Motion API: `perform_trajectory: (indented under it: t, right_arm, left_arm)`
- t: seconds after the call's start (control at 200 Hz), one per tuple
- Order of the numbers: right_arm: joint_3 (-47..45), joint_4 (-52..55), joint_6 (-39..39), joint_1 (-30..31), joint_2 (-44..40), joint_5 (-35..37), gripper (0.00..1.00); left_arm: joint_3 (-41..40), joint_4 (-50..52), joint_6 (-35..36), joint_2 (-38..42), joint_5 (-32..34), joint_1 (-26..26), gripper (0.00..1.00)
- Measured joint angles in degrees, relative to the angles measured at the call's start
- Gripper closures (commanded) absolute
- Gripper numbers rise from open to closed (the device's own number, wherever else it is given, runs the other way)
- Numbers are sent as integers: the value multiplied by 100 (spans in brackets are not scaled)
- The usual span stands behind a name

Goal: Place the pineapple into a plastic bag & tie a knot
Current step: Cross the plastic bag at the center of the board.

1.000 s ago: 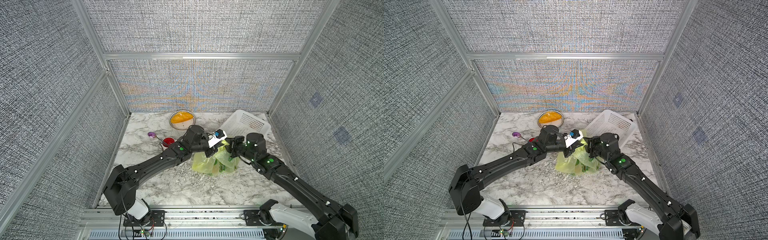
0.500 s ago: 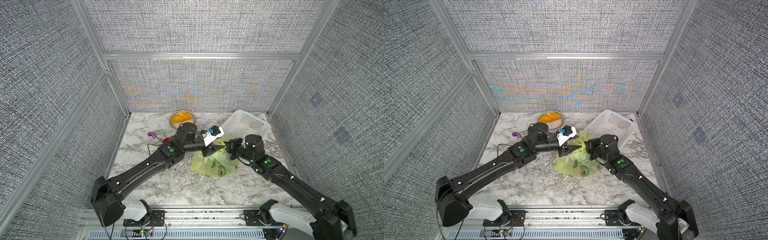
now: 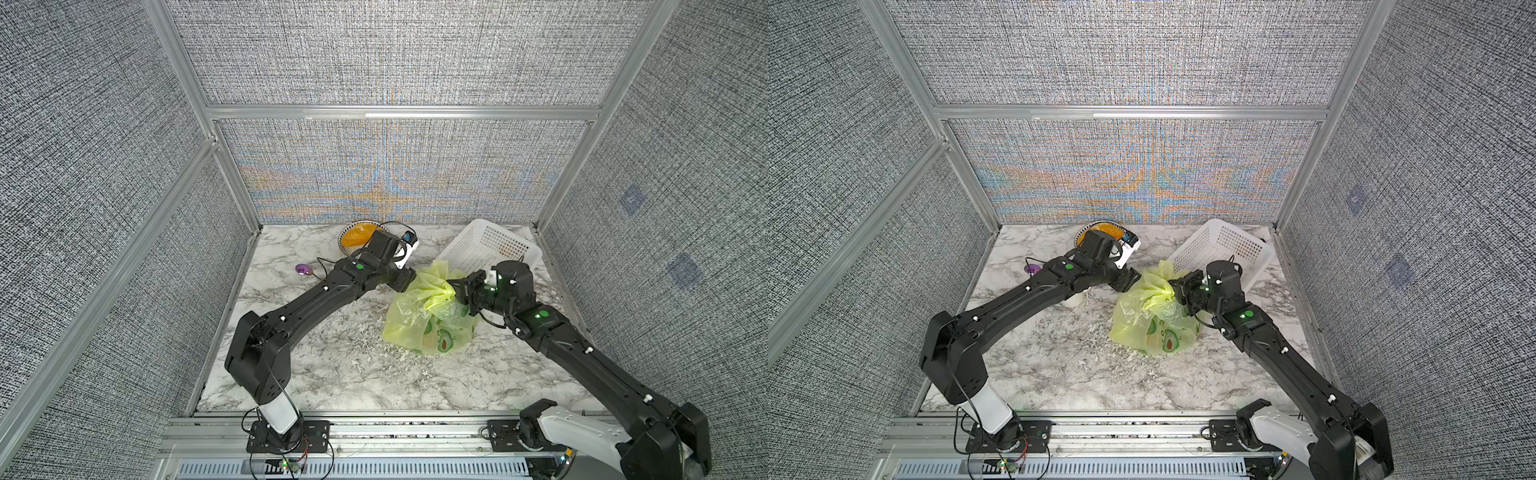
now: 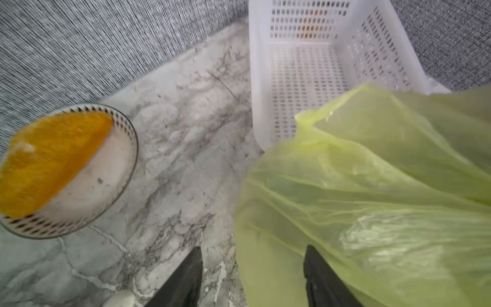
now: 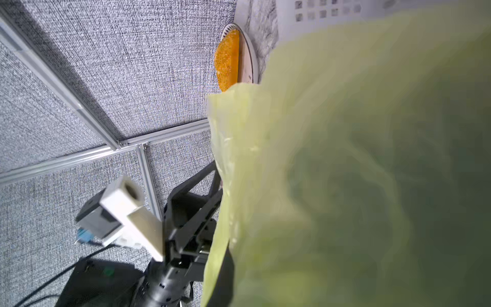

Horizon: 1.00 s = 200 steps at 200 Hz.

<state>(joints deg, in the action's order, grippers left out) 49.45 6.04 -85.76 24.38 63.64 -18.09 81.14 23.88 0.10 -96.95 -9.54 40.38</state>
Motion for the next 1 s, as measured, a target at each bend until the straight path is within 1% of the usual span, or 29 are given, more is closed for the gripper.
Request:
perform_trajectory:
  t: [0.055, 0.135, 0.21, 0.295, 0.41, 0.49, 0.646, 0.771, 0.836, 0.921, 1.001]
  right_arm:
    - [149, 96, 240, -4, 90, -50, 100]
    - [407, 254, 629, -9, 240, -170, 100]
    - [588, 293, 1016, -22, 382, -326, 100]
    - [662, 280, 1412, -24, 496, -568, 100]
    - [693, 184, 1923, -44, 647, -1038, 100]
    - [693, 79, 2343, -68, 796, -1508, 100]
    - [699, -48, 3252, -221, 1029, -2420, 100]
    - [691, 31, 3882, -426, 1099, -3049, 100]
    - [769, 208, 4207, -485, 1141, -3250, 100]
    - [896, 516, 4666, -485, 1215, -3453, 100]
    - [946, 815, 5075, -483, 1217, -3593, 100]
  left_arm:
    - [-118, 118, 39, 15, -369, 15, 39]
    - [-367, 201, 122, 61, -1104, 20, 42]
    - [-592, 280, 144, 105, -1744, 46, 42]
    - [-868, 321, 195, 197, -2369, 225, 42]
    - [-1161, 275, 232, 256, -3023, 525, 43]
    - [-1279, 149, 133, 245, -3254, 623, 44]
    - [-1495, -116, -52, 415, -3346, 693, 47]
    - [-1902, -457, -46, 1274, -3169, 704, 48]
    - [-2046, -584, 35, 1818, -2964, 704, 49]
    - [-2094, -636, 157, 2422, -2514, 699, 51]
    - [-2092, -699, 280, 2780, -2020, 684, 58]
